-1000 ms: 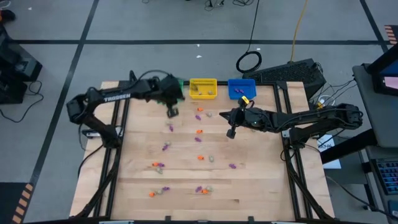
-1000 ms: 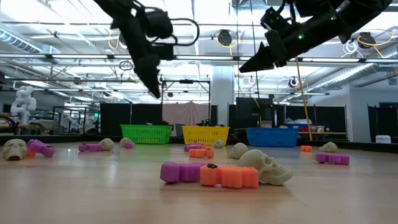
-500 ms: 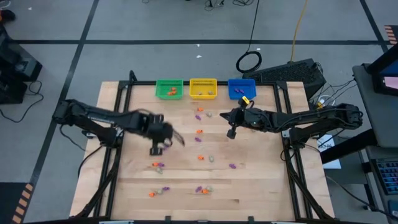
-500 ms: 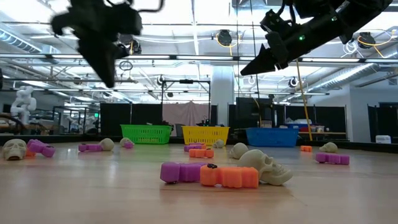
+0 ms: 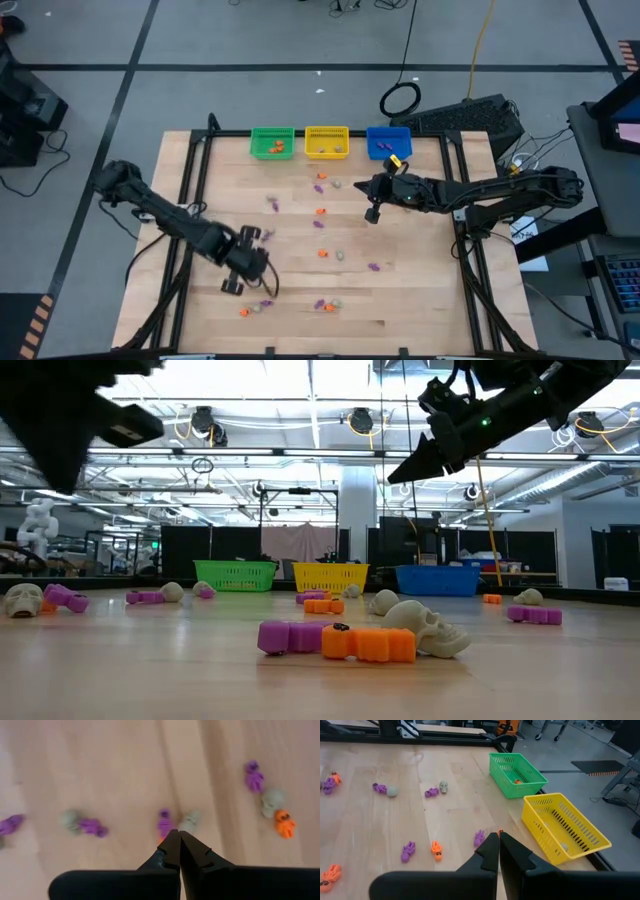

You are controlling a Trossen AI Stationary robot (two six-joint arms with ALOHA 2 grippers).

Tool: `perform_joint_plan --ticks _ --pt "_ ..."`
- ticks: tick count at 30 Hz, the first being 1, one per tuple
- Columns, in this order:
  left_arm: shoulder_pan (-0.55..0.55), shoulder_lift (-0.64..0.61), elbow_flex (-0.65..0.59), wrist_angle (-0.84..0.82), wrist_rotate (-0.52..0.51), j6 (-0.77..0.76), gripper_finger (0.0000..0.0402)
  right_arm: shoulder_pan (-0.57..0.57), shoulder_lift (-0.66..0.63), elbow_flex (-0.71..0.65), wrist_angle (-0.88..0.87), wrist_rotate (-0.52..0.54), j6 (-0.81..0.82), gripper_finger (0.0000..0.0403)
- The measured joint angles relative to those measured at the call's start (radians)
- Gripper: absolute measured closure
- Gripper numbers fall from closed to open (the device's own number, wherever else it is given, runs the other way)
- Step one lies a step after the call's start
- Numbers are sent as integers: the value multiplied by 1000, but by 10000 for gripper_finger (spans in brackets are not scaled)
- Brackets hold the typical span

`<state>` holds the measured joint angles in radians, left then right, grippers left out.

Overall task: Sort Halloween decoration
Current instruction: Put the white skull toy into the yellow bin

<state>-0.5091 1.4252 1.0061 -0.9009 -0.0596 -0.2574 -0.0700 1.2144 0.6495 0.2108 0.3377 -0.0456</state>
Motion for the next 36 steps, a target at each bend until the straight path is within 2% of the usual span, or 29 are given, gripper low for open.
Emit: perform_joint_plan --ticks 6,11,15,26,36 --pt "-84 120 0 75 4 1 347 0 0 0 0 0 0 403" --pt "-88 203 0 65 -2 1 291 0 0 0 -1 0 7 403" --pt "-79 240 0 46 -4 11 264 0 0 0 -2 0 8 403" --pt "-26 254 1 55 -5 50 257 0 0 0 -7 0 7 403" --pt "-27 255 1 58 36 61 257 0 0 0 -7 0 5 403"
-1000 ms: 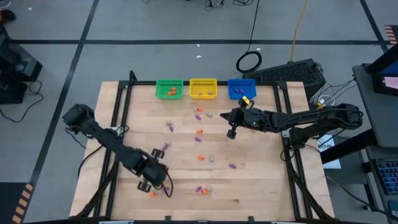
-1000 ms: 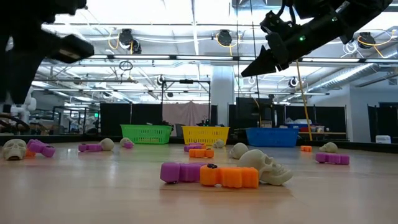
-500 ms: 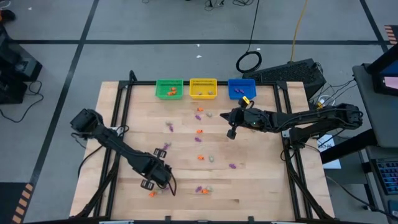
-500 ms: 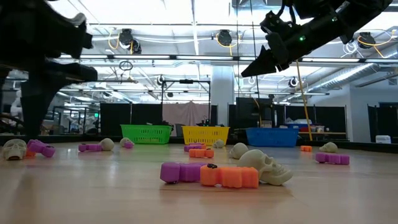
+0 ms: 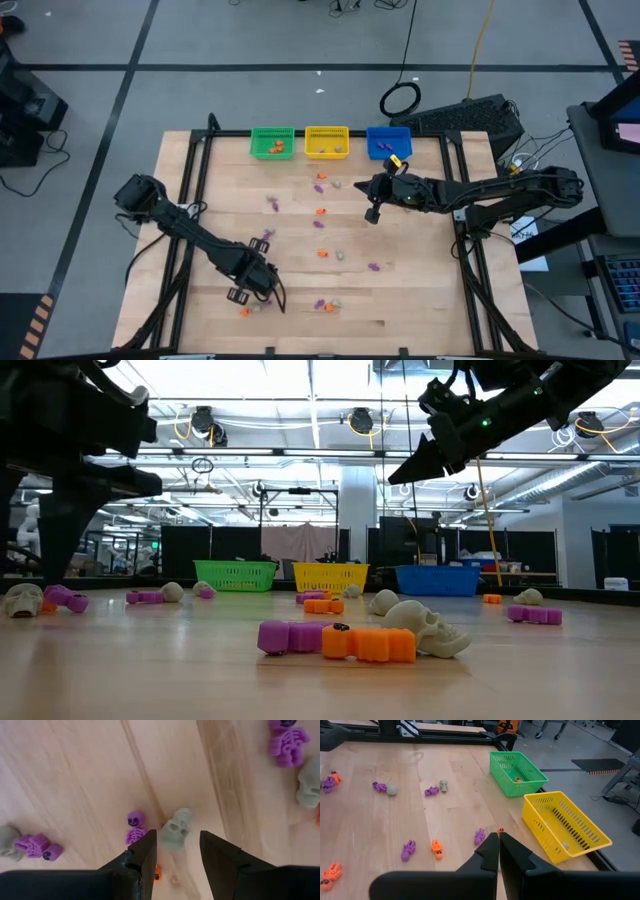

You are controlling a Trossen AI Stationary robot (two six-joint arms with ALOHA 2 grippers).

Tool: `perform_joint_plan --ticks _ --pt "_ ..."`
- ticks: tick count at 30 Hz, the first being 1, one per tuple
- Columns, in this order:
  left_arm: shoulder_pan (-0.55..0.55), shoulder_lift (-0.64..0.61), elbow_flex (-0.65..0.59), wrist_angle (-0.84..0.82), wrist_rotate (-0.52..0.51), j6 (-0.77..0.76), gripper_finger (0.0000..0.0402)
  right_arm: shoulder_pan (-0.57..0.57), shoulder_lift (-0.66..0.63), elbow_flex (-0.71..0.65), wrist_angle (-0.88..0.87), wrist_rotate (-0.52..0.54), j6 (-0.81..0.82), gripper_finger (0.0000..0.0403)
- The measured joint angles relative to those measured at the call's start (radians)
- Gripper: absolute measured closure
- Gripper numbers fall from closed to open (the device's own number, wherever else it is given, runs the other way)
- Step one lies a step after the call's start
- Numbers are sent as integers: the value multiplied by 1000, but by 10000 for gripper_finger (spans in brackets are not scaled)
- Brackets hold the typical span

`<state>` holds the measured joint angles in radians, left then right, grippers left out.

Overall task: Sort Halloween decoration
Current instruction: Put the white skull toy into the yellow bin

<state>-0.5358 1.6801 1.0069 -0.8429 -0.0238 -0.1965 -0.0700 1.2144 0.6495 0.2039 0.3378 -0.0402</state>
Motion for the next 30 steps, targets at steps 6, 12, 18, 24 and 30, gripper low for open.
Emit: perform_joint_plan --ticks 6,12,18,24,30 --pt "0 35 0 7 -3 20 257 0 0 0 -1 0 1 403" --pt "0 70 0 5 -6 29 258 0 0 0 -3 0 0 403" --pt "0 83 3 10 -3 28 273 0 0 0 -3 0 0 403" --pt "1 83 1 29 -1 30 330 0 0 0 -6 0 0 403" --pt "14 75 6 53 -6 27 349 0 0 0 -6 0 0 403"
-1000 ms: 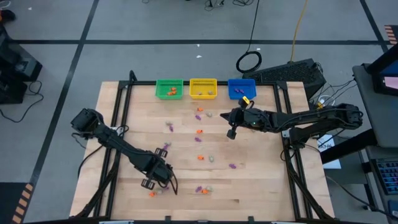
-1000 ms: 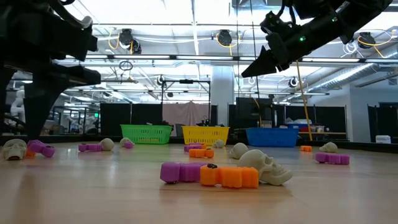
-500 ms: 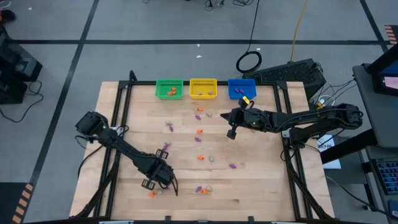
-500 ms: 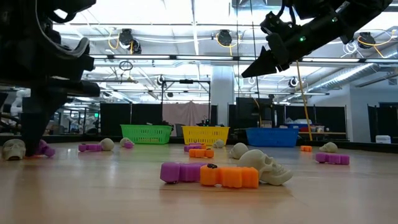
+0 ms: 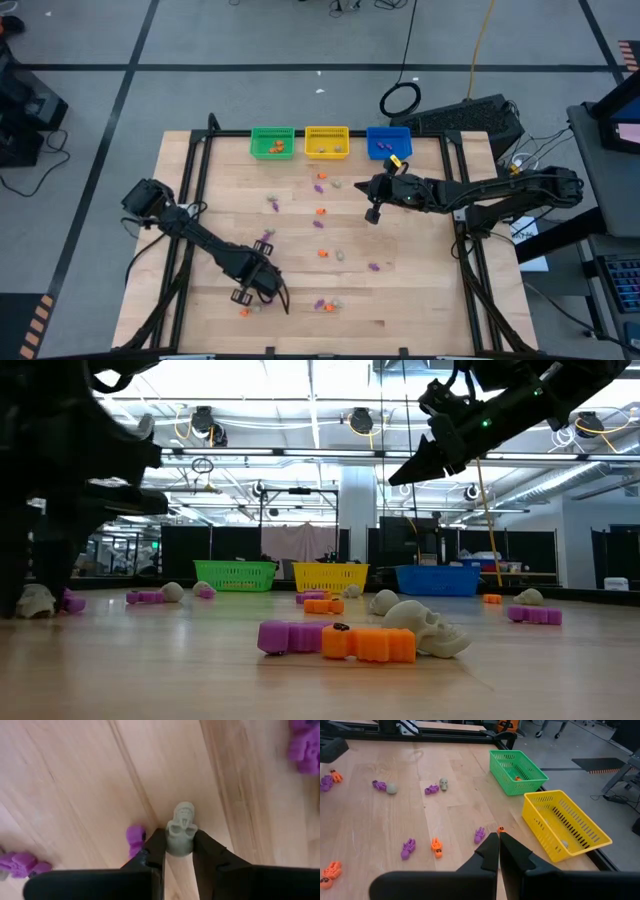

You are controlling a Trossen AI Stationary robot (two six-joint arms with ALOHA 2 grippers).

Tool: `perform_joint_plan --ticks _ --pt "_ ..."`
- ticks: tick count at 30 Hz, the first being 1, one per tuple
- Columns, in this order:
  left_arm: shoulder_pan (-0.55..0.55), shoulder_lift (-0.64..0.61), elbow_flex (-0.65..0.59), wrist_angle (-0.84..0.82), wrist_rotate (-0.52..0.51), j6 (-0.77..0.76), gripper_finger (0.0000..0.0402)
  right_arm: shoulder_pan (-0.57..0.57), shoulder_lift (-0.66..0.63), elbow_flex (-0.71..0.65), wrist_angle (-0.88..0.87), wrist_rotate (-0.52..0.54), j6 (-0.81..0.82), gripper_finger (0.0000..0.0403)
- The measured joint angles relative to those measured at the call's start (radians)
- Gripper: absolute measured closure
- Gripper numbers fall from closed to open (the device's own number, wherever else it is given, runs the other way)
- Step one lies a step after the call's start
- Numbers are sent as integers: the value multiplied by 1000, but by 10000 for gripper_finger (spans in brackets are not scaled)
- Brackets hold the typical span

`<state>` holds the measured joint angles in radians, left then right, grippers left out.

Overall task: Sort Halloween decoration
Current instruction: Put the white skull toy into the yellow bin

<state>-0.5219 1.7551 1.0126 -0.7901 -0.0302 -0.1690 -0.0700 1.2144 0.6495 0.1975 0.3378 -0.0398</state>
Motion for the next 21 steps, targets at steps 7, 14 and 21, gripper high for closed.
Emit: perform_joint_plan --ticks 7,14,21 --pt "72 -66 31 4 -5 -15 349 0 0 0 0 0 0 403" --pt "265 -167 36 -1 -13 -113 349 0 0 0 0 0 1 403" --pt "548 -216 97 -5 -6 -57 349 0 0 0 0 0 1 403"
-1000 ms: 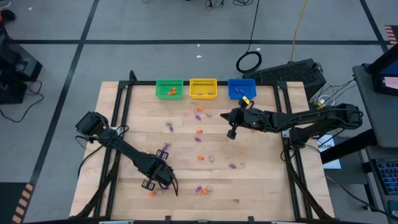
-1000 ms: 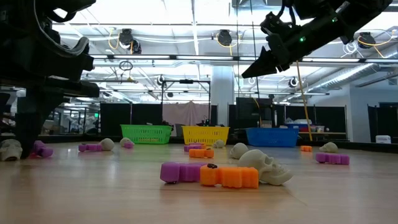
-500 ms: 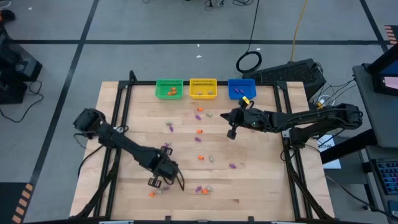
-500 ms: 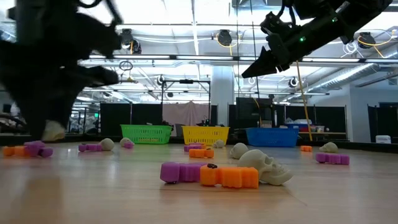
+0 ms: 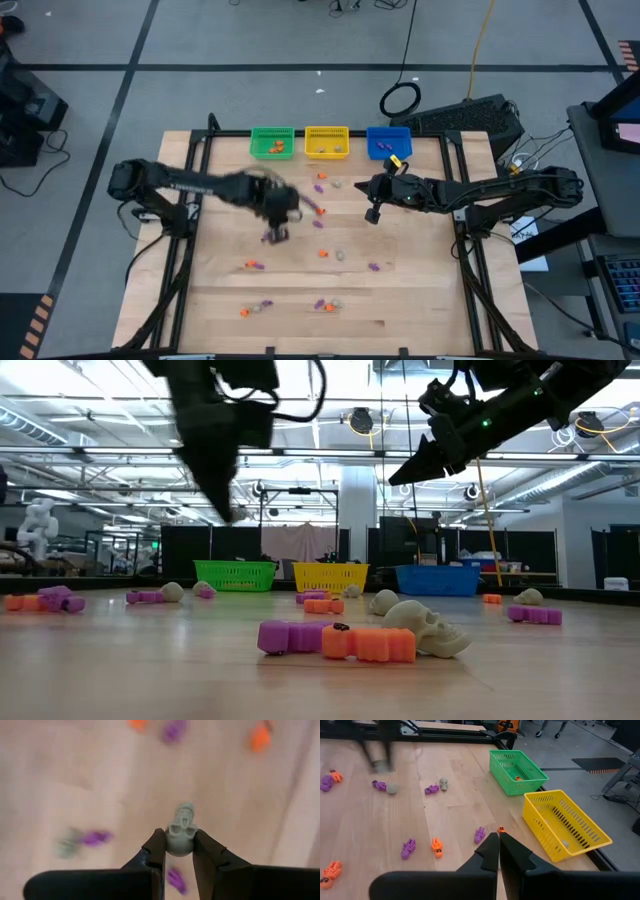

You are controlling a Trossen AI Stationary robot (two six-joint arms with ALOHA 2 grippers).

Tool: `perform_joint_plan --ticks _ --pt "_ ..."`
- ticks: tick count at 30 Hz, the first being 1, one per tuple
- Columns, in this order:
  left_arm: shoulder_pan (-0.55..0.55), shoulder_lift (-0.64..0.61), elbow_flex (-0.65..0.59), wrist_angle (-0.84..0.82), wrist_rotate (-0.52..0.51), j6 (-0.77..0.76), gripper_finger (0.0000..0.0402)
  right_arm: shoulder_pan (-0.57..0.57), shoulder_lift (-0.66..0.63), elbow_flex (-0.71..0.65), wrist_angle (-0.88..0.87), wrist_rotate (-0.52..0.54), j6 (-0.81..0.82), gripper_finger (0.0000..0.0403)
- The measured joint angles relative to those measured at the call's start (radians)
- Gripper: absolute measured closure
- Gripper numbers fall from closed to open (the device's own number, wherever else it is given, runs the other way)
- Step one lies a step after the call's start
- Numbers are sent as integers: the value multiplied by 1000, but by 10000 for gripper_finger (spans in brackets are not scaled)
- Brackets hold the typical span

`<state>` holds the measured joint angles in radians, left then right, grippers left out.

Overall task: Sort Halloween decoration
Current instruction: Put the white skull toy into the yellow bin

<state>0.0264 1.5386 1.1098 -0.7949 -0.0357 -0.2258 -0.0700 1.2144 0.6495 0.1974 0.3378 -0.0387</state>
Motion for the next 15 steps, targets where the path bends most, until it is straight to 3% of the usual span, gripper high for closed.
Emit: perform_joint_plan --ticks 9,15 --pt "345 80 276 -97 98 186 349 0 0 0 -1 0 0 403" --pt "467 236 505 -181 104 290 349 0 0 0 0 0 0 403"
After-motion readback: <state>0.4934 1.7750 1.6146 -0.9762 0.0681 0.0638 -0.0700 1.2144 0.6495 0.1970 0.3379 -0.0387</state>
